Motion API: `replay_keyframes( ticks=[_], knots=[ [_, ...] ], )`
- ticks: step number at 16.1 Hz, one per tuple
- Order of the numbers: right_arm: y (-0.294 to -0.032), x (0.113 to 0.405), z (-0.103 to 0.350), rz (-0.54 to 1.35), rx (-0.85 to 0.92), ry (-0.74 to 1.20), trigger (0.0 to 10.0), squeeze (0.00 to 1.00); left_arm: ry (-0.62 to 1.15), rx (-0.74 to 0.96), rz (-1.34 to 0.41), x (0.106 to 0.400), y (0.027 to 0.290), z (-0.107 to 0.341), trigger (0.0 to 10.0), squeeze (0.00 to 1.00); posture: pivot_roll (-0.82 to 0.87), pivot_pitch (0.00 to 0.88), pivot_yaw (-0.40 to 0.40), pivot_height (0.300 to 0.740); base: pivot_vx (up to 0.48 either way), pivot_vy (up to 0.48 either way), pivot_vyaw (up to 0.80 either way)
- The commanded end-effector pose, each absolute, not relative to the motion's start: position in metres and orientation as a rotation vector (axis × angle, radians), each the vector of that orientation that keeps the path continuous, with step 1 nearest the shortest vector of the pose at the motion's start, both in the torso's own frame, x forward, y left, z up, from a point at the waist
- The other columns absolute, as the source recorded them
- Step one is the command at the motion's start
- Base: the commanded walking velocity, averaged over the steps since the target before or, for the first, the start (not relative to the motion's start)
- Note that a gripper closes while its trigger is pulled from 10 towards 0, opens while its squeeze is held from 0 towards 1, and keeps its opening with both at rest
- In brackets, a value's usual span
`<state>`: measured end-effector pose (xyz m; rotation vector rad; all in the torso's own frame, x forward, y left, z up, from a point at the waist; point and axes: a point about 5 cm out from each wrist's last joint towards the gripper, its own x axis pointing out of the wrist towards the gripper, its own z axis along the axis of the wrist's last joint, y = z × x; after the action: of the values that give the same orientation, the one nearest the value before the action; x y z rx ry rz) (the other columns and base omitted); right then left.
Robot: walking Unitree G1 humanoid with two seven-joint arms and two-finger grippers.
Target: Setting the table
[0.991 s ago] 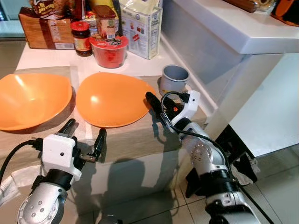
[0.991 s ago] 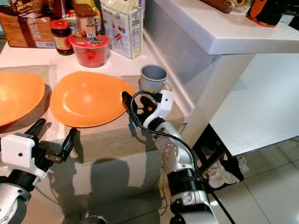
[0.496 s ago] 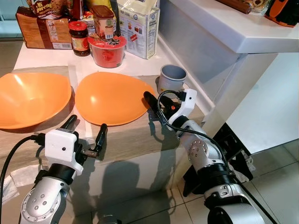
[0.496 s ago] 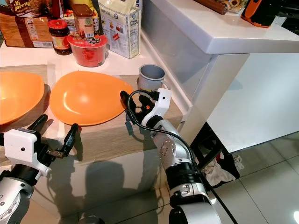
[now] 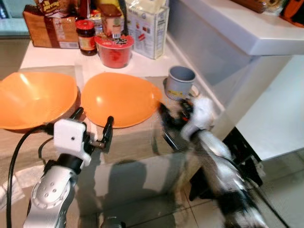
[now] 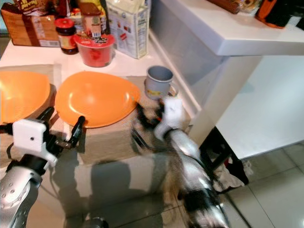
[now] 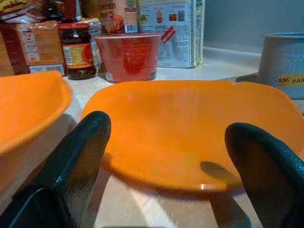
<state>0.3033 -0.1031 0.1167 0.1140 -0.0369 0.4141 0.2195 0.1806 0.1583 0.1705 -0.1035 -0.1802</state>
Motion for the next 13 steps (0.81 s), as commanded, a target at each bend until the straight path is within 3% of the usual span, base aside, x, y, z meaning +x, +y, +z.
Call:
replay_keyframes(
  ticks=[1,3,7,9,13],
  knots=[
    [-0.106,0.303,0.128,0.399,0.070,-0.094,10.0,0.00,-0.089,0.168,-0.212,0.221,0.174,0.156,10.0,0.00,0.14,0.046,-0.073,0.740,0.000,0.000,0.00],
    [-0.121,0.285,0.129,0.348,0.026,-0.107,10.0,0.00,-0.088,0.161,-0.234,0.226,0.170,0.156,10.0,0.00,0.11,0.043,-0.061,0.740,0.000,0.000,0.00],
    [-0.117,0.285,0.139,0.357,0.080,-0.133,10.0,0.00,-0.090,0.167,-0.241,0.229,0.169,0.158,10.0,0.00,0.11,0.039,-0.056,0.740,0.000,0.000,0.00],
    [-0.101,0.298,0.147,0.414,0.268,-0.097,10.0,0.00,-0.110,0.154,-0.224,0.229,0.173,0.161,10.0,0.00,0.14,0.034,-0.061,0.740,0.000,0.000,0.00],
    [-0.088,0.309,0.143,0.456,0.402,-0.038,10.0,0.00,-0.103,0.150,-0.190,0.219,0.181,0.159,10.0,0.00,0.17,0.033,-0.069,0.740,0.000,0.000,0.00]
  ],
)
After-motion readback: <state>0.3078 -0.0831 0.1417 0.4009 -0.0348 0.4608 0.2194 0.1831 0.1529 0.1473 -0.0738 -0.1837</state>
